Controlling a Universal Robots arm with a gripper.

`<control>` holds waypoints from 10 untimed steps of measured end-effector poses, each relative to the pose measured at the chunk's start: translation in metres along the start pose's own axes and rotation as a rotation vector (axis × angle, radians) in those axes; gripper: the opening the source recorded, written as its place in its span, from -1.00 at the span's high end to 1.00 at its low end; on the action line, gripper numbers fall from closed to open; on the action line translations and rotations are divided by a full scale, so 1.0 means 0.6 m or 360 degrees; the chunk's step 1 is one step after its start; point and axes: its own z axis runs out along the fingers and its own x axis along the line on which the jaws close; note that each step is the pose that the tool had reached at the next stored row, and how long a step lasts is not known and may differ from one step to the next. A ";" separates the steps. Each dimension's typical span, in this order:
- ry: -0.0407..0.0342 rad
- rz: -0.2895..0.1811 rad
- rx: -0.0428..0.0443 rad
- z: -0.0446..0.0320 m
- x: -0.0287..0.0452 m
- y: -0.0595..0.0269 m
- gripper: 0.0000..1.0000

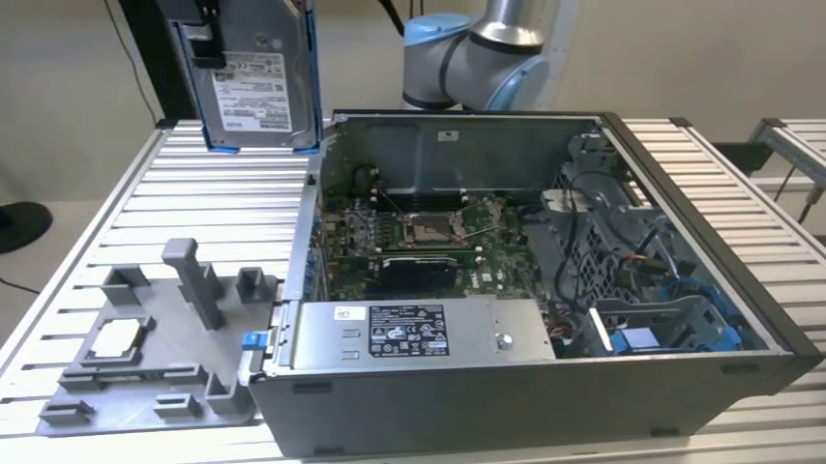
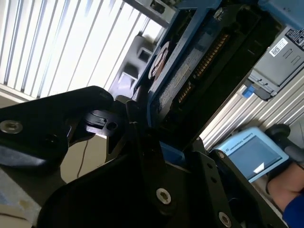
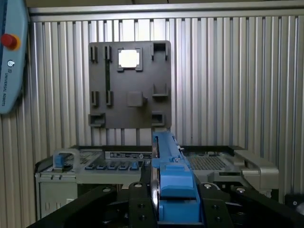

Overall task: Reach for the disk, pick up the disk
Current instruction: 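Pick up the disk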

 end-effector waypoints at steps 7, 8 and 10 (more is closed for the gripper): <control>0.0000 0.0000 -0.0013 -0.001 -0.001 -0.046 1.00; 0.0001 0.0000 -0.0014 -0.001 -0.002 -0.052 1.00; 0.0001 0.0000 -0.0018 -0.002 -0.002 -0.065 1.00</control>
